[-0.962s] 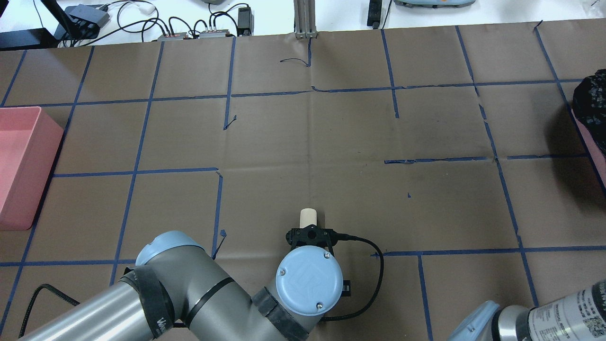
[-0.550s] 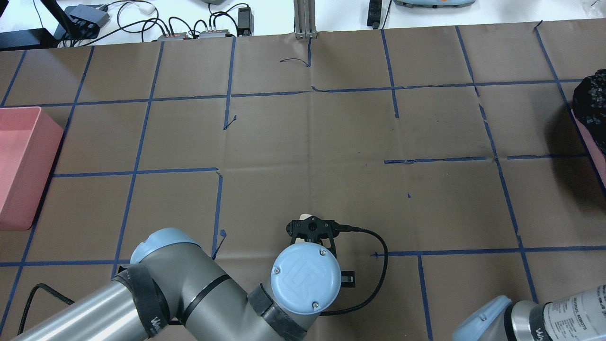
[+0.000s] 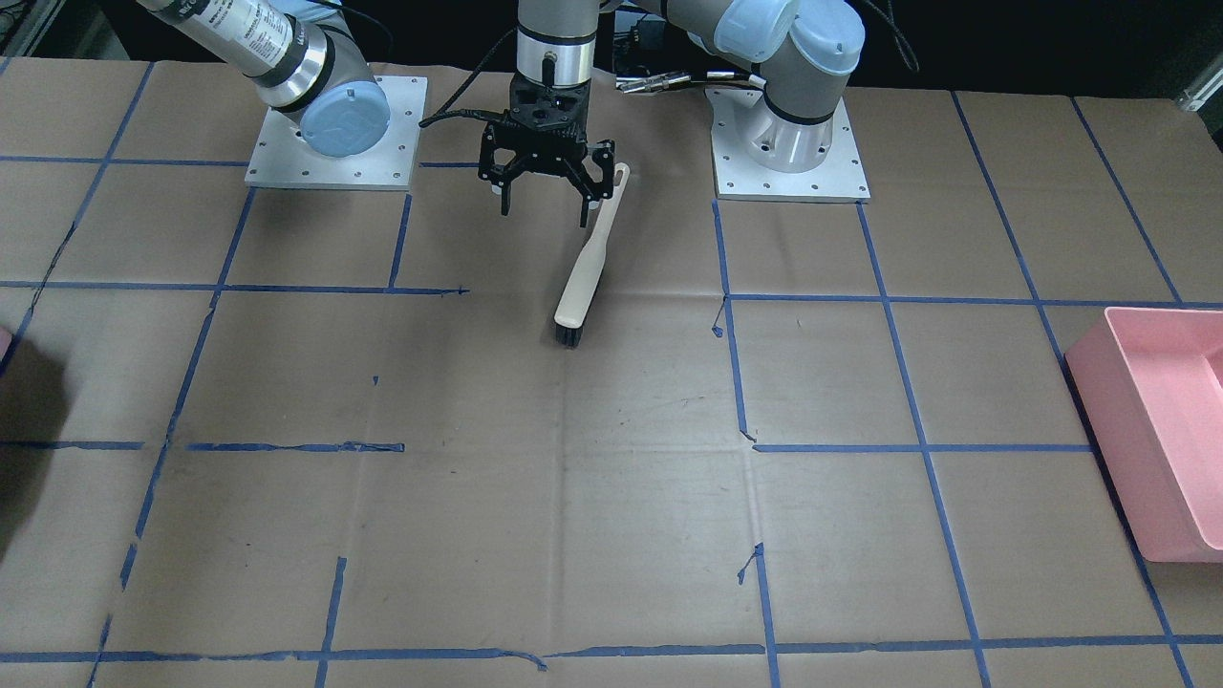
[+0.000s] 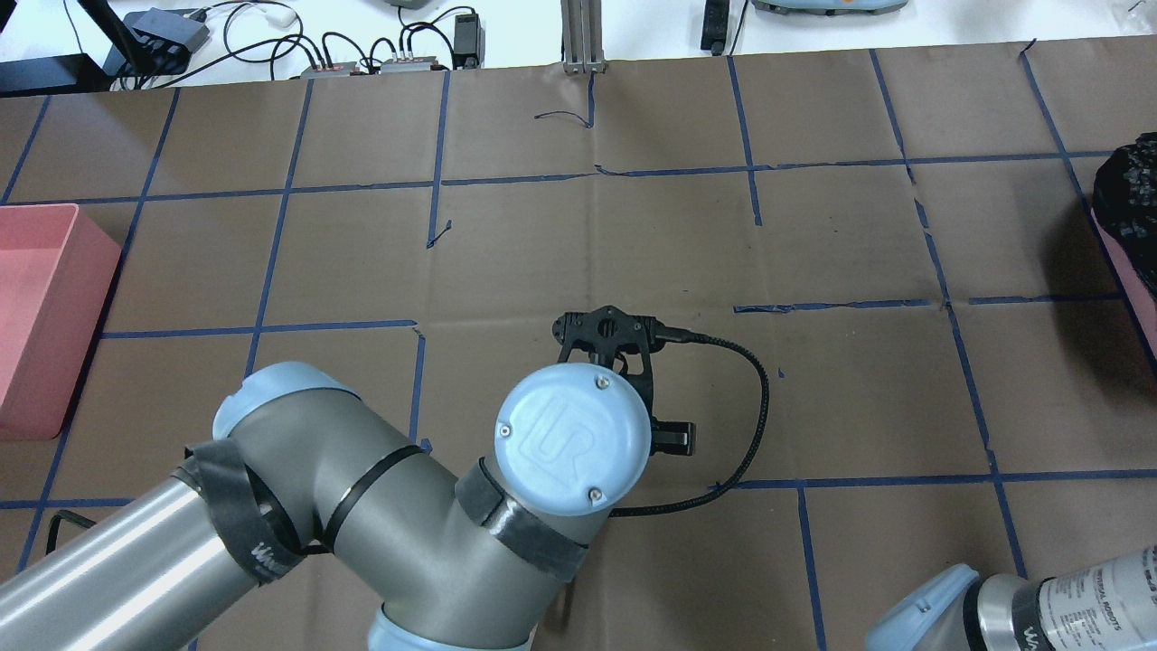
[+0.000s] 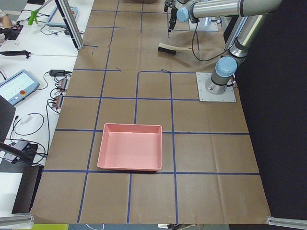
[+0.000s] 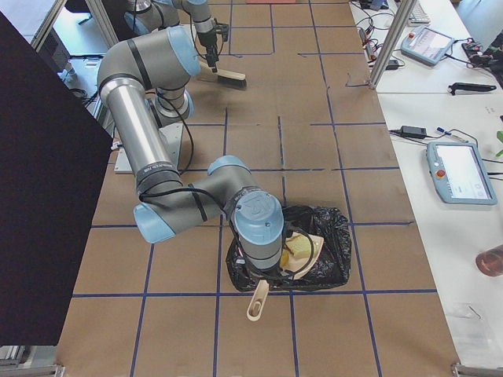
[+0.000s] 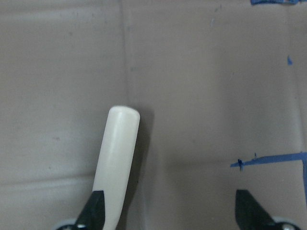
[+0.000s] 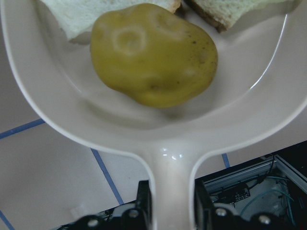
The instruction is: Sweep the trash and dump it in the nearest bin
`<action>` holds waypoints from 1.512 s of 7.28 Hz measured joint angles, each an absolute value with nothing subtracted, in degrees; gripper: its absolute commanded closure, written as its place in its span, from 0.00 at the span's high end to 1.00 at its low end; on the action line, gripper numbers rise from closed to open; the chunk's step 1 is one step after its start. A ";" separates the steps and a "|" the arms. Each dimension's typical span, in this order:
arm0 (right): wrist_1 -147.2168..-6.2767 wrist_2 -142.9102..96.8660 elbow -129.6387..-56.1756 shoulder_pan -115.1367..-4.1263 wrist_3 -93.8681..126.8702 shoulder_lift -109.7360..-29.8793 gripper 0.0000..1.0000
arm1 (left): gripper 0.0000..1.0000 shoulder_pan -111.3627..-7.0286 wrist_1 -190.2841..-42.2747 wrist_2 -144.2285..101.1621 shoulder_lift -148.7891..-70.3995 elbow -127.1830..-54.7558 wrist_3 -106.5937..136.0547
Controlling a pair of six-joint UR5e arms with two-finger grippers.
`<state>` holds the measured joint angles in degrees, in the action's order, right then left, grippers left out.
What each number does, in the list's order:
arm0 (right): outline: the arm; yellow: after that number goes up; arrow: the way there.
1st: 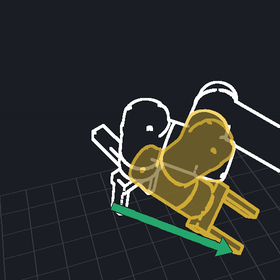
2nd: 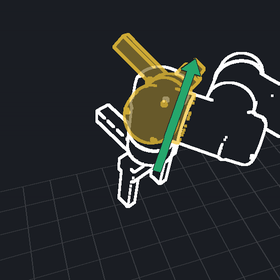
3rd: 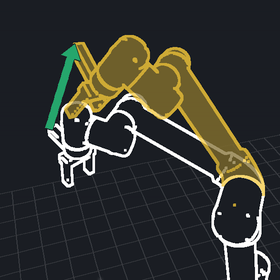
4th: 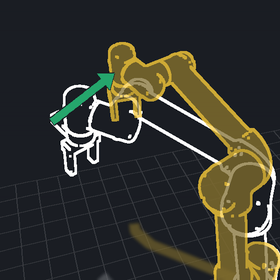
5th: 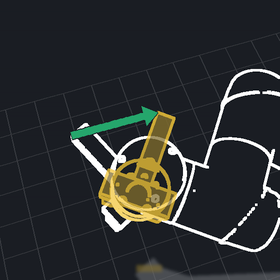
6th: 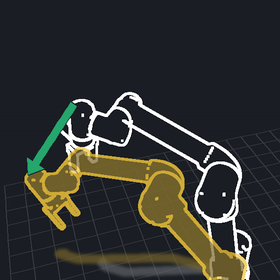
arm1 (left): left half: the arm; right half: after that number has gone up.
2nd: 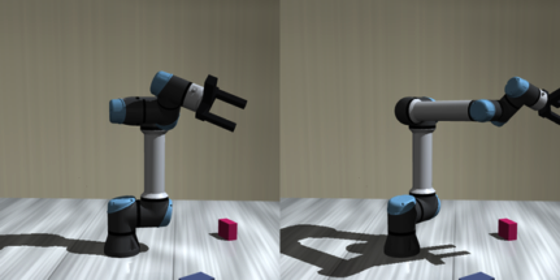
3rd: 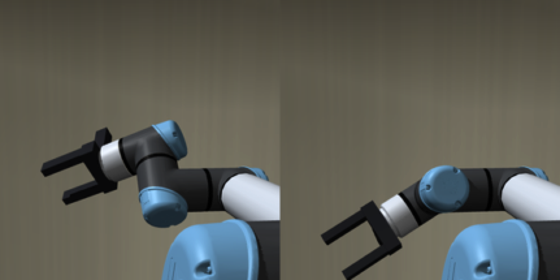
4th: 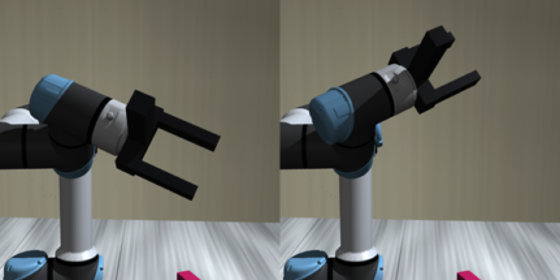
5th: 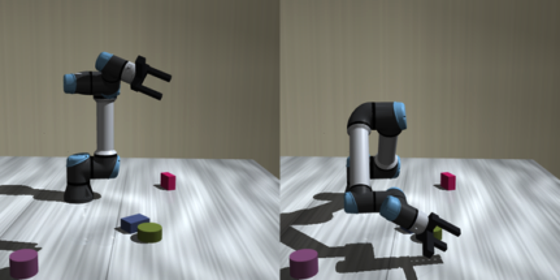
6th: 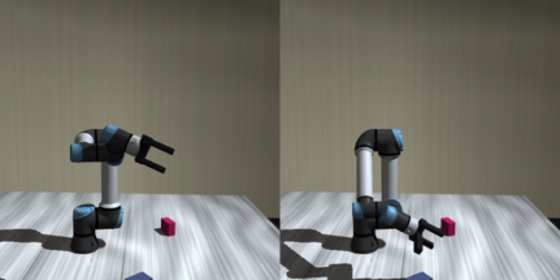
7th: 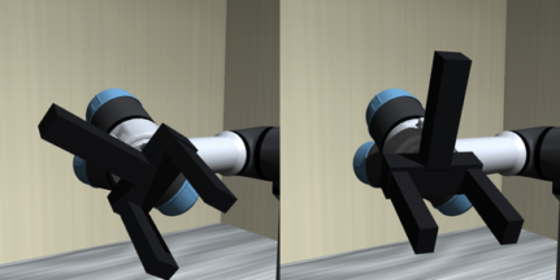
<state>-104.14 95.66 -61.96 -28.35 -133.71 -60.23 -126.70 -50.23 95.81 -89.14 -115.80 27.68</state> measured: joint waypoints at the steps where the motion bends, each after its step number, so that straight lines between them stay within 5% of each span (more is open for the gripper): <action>1: -106.20 98.81 -61.97 -30.15 -133.76 -60.18 0.02 | 0.99 -124.94 -54.37 95.84 -89.08 -112.68 25.23; 6: -112.61 110.90 -62.19 -37.62 -131.83 -59.22 0.02 | 0.97 -115.84 -80.73 89.60 -88.67 -97.13 17.57; 11: -113.70 123.80 -62.36 -44.41 -123.47 -58.83 0.02 | 0.97 -97.89 -96.47 87.88 -81.68 -93.61 6.61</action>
